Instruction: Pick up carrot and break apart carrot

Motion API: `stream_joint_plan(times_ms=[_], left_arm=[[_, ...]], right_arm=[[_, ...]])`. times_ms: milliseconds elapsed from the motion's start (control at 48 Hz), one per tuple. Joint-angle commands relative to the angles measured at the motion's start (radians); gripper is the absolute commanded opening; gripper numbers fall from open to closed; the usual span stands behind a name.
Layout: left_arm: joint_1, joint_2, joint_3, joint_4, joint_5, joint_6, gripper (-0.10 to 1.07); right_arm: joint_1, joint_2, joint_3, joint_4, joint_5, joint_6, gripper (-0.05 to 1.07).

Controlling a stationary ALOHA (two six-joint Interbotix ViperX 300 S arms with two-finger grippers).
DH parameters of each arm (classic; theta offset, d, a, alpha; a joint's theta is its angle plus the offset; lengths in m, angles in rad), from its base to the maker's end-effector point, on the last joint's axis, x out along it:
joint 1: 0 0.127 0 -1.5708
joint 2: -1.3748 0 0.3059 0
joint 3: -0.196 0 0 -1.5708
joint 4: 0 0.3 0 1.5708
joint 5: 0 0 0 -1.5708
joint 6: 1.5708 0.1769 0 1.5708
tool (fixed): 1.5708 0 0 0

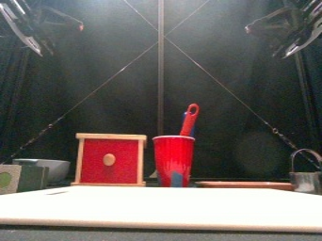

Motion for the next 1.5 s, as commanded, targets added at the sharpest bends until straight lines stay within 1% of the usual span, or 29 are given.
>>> stream_joint_plan(times_ms=[0, 292, 354, 396, 479, 646, 771, 875, 1021, 1125, 1208, 1333, 1354, 1479], left_arm=[[0.005, 0.041, 0.003, -0.009, -0.044, 0.000, -0.05], [-0.005, 0.166, 0.005, -0.009, -0.127, -0.002, -0.03], [-0.005, 0.189, 0.003, -0.014, -0.149, -0.002, -0.03], [-0.005, 0.202, 0.003, -0.018, -0.164, -0.002, -0.03], [-0.006, 0.222, 0.003, -0.025, -0.187, -0.002, -0.03], [-0.017, 0.244, 0.002, -0.051, -0.212, -0.002, -0.02], [-0.017, 0.245, 0.002, -0.078, -0.213, -0.002, 0.02], [-0.017, 0.245, 0.002, -0.091, -0.213, -0.002, 0.05], [-0.018, 0.245, 0.005, -0.104, -0.213, -0.002, 0.10], [-0.018, 0.245, 0.008, -0.118, -0.213, -0.002, 0.14], [-0.017, 0.245, 0.009, -0.121, -0.212, 0.000, 0.17], [-0.018, 0.245, 0.014, -0.121, -0.213, -0.002, 0.22], [-0.018, 0.245, 0.015, -0.121, -0.212, -0.002, 0.23], [-0.017, 0.245, 0.017, -0.121, -0.212, -0.002, 0.30]], right_arm=[[-0.005, 0.021, 0.005, -0.002, -0.003, 0.000, 0.00], [0.003, 0.103, 0.072, 0.005, 0.003, 0.034, 0.01], [0.009, 0.120, 0.080, 0.011, 0.032, 0.051, 0.01], [0.018, 0.123, 0.077, 0.021, 0.063, 0.061, 0.01], [0.040, 0.123, 0.066, 0.052, 0.158, 0.095, 0.01], [0.103, 0.123, 0.006, 0.175, 0.431, 0.242, 0.02], [0.149, 0.123, -0.034, 0.235, 0.589, 0.342, 0.02], [0.183, 0.126, -0.055, 0.264, 0.655, 0.414, 0.02], [0.227, 0.133, -0.057, 0.275, 0.660, 0.492, 0.04], [0.258, 0.147, -0.049, 0.284, 0.660, 0.555, 0.11], [0.278, 0.167, -0.044, 0.296, 0.660, 0.624, 0.20], [0.324, 0.207, -0.046, 0.316, 0.661, 0.739, 0.39], [0.341, 0.218, -0.046, 0.319, 0.663, 0.765, 0.44], [0.397, 0.270, -0.046, 0.314, 0.660, 0.888, 0.63]])
